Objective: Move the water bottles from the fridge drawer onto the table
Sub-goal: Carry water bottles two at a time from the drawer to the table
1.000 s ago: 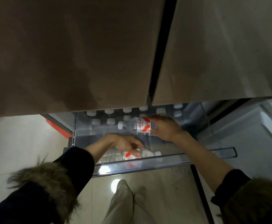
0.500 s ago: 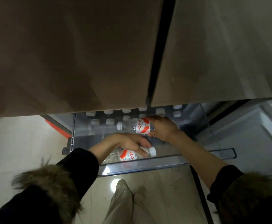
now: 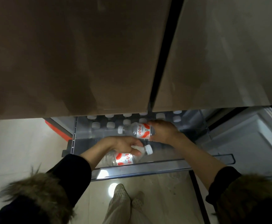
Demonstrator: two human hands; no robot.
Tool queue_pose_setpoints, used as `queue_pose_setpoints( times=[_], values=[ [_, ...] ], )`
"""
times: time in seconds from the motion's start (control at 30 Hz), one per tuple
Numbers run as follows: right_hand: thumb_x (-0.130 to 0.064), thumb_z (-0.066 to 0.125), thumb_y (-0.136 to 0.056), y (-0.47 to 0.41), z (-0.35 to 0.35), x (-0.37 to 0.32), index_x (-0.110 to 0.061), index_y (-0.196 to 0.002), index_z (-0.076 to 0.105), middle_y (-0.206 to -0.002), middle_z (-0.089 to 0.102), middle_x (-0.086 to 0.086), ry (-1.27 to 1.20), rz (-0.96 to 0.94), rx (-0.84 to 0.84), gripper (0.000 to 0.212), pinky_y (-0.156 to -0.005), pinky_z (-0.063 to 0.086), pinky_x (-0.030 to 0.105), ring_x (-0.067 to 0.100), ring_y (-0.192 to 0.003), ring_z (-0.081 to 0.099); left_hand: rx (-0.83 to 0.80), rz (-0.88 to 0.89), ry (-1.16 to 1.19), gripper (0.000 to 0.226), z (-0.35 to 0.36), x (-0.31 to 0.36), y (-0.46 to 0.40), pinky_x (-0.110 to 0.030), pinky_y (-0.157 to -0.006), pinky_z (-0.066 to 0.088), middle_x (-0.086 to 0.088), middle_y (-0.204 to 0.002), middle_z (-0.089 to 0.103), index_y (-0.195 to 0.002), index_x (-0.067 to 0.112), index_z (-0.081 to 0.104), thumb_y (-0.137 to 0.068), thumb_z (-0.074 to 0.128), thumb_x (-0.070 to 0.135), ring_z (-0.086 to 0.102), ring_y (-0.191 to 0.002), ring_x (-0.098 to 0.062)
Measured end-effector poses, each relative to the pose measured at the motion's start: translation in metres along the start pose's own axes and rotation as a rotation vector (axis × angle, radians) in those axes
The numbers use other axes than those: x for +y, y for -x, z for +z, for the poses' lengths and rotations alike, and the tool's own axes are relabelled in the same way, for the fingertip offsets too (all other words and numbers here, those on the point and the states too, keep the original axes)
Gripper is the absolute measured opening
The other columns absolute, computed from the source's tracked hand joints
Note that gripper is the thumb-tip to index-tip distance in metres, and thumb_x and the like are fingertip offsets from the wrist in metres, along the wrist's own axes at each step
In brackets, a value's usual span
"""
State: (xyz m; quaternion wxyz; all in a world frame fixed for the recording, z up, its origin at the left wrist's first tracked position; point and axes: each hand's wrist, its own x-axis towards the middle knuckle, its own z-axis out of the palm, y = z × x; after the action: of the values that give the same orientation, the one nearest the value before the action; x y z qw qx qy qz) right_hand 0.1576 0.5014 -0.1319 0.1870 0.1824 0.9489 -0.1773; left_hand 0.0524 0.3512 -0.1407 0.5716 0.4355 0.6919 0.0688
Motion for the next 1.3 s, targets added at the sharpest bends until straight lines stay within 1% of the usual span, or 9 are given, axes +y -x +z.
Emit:
queue_pose_setpoints(
  times=[0.17,0.3,0.57,0.7,0.83,1.0,1.1,1.2,1.3],
  values=[
    [-0.054,0.064,-0.077,-0.004,-0.002,-0.003,-0.023,-0.124,0.05,-0.123,0.061,0.003,-0.049,-0.01,-0.018,0.058,-0.091,0.045,0.032,0.024,-0.108,0.058,0.068,0.026,0.138,0.048,-0.011,0.006,0.015,-0.033,-0.103,0.041,0.001,-0.136,0.045,-0.134,0.021,0.042,-0.089,0.058,0.025,0.046,-0.124,-0.02],
    [-0.059,0.056,-0.08,-0.009,0.003,-0.008,-0.025,-0.127,0.047,-0.125,0.059,0.003,0.087,-0.039,0.051,0.059,-0.094,0.044,0.038,0.026,-0.109,0.058,0.123,0.07,0.147,0.053,-0.017,0.01,0.031,-0.024,-0.09,0.049,0.004,-0.123,0.053,-0.134,0.019,0.044,-0.086,0.063,0.025,0.056,-0.106,-0.015],
    [-0.037,0.069,-0.076,0.01,-0.001,-0.005,-0.019,-0.12,0.046,-0.118,0.055,0.006,-0.031,-0.026,0.004,0.052,-0.089,0.046,0.034,0.023,-0.103,0.056,0.311,0.125,0.17,0.053,-0.016,0.016,0.077,-0.022,-0.092,0.044,0.008,-0.119,0.047,-0.133,0.022,0.041,-0.085,0.063,0.023,0.051,-0.111,-0.012],
    [-0.036,0.073,-0.072,0.026,-0.012,-0.001,-0.019,-0.118,0.043,-0.113,0.053,0.003,-0.088,-0.005,0.027,0.058,-0.074,0.039,0.026,0.016,-0.089,0.05,0.423,0.147,0.251,0.054,-0.013,0.016,0.097,-0.004,-0.077,0.041,0.009,-0.118,0.049,-0.135,0.019,0.038,-0.087,0.061,0.018,0.049,-0.103,-0.005],
    [-0.036,0.076,-0.07,0.043,-0.02,0.005,-0.022,-0.106,0.043,-0.095,0.05,-0.006,-0.196,0.027,0.106,0.051,-0.064,0.036,0.02,0.013,-0.083,0.053,0.462,0.19,0.321,0.044,-0.008,0.011,0.113,-0.006,-0.075,0.046,0.015,-0.11,0.052,-0.125,0.027,0.04,-0.087,0.061,0.017,0.052,-0.097,0.005],
    [-0.038,0.079,-0.064,0.058,-0.025,0.003,-0.021,-0.106,0.046,-0.097,0.058,-0.007,-0.412,0.009,0.197,0.056,-0.067,0.045,0.02,0.011,-0.087,0.059,0.629,0.198,0.455,0.045,0.003,0.001,0.127,-0.006,-0.069,0.045,0.021,-0.104,0.05,-0.122,0.028,0.038,-0.087,0.06,0.013,0.052,-0.093,0.005],
    [-0.027,0.082,-0.064,0.063,-0.027,-0.002,-0.021,-0.115,0.045,-0.107,0.059,-0.004,-0.555,0.001,0.185,0.063,-0.08,0.047,0.022,0.012,-0.099,0.059,0.732,0.197,0.517,0.041,0.009,-0.002,0.132,-0.007,-0.069,0.041,0.023,-0.099,0.048,-0.12,0.029,0.037,-0.088,0.057,0.013,0.05,-0.089,0.007],
    [-0.022,0.08,-0.063,0.068,-0.026,-0.01,-0.026,-0.115,0.042,-0.115,0.06,-0.001,-0.618,-0.002,0.187,0.065,-0.095,0.049,0.034,0.014,-0.105,0.059,0.757,0.17,0.538,0.038,0.013,-0.003,0.135,-0.01,-0.07,0.039,0.023,-0.096,0.047,-0.122,0.029,0.037,-0.09,0.056,0.019,0.05,-0.092,-0.001],
    [-0.018,0.08,-0.065,0.075,-0.028,-0.021,-0.025,-0.117,0.041,-0.116,0.056,-0.003,-0.613,-0.069,0.191,0.065,-0.095,0.047,0.029,0.013,-0.108,0.056,0.742,0.161,0.491,0.038,0.015,-0.005,0.14,-0.011,-0.072,0.04,0.022,-0.1,0.048,-0.117,0.034,0.038,-0.088,0.059,0.024,0.051,-0.091,0.002]
  ],
)
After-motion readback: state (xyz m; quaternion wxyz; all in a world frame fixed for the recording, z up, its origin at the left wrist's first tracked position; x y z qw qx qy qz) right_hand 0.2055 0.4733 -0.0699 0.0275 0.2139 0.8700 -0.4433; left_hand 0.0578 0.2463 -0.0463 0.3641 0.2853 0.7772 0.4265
